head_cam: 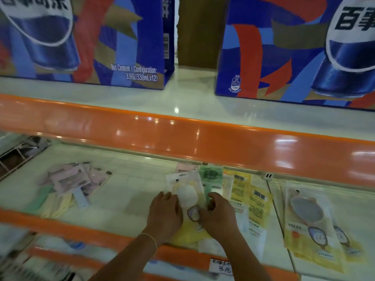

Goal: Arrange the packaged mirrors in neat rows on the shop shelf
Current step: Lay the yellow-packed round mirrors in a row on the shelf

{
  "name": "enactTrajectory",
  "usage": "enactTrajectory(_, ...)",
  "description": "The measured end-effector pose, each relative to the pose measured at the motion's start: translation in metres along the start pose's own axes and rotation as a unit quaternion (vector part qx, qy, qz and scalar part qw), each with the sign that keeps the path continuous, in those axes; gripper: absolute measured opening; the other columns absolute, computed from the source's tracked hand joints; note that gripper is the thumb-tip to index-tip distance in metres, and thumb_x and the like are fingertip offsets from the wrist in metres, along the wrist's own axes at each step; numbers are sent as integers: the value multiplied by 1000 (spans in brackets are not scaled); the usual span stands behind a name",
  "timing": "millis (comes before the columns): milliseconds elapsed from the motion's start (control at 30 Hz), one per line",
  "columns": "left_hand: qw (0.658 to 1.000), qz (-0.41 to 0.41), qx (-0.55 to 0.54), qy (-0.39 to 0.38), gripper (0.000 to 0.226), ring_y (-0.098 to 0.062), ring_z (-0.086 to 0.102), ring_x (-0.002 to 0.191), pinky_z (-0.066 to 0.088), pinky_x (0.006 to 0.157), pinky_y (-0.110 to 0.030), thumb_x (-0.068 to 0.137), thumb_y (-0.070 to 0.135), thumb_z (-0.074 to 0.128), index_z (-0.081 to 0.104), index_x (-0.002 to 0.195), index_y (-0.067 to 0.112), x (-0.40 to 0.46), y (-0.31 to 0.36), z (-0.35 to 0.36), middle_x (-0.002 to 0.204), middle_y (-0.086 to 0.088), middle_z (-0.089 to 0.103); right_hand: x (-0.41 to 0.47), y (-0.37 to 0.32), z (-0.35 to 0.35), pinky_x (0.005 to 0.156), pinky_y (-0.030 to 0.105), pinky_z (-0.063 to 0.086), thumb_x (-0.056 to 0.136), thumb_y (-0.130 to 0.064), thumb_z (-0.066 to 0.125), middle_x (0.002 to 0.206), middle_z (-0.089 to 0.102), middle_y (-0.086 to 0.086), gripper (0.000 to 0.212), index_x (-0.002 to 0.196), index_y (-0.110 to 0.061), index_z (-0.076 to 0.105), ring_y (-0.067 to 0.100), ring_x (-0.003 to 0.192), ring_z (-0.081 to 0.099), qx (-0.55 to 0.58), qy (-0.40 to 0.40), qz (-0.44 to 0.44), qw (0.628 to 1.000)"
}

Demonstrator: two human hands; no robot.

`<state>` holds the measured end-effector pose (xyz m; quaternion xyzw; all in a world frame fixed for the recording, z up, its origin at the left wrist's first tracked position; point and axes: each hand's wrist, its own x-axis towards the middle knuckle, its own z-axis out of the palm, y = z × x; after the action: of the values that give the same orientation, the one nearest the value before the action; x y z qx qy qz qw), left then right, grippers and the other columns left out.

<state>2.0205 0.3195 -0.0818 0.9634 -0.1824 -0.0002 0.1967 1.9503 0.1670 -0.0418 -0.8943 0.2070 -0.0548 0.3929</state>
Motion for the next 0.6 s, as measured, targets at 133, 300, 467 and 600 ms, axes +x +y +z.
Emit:
enactTrajectory(133,999,27,-39,-12,54,-35,60,114,43,104,-47,90,40,30,68,115,12,0,-25,18,118,-14,67,1,-11,11,75,36,57,73,-43,74,99,61,0,84,143,-21,34,16,82,62,41,1,44,998)
enactTrajectory(300,984,-2,-180,-16,41,-28,32,139,22,115,-33,95,25,44,55,131,9,-13,-19,-12,143,-14,45,-6,-17,24,61,33,57,76,-24,73,92,67,2,71,139,-17,41,18,76,66,112,-12,102,988)
enactTrajectory(467,959,-34,-281,0,46,-21,35,132,21,107,-20,95,23,52,43,139,13,-14,-21,-15,142,-9,40,-21,-18,14,59,24,55,83,-5,68,87,76,-4,36,114,-23,65,13,79,72,256,-6,129,958)
enactTrajectory(600,919,-38,-391,-1,42,-16,54,113,46,97,-32,93,25,57,46,133,20,-12,-21,-20,128,1,52,-42,-23,-1,71,26,56,87,-4,65,94,76,-1,32,111,-23,67,15,88,72,316,-41,110,942)
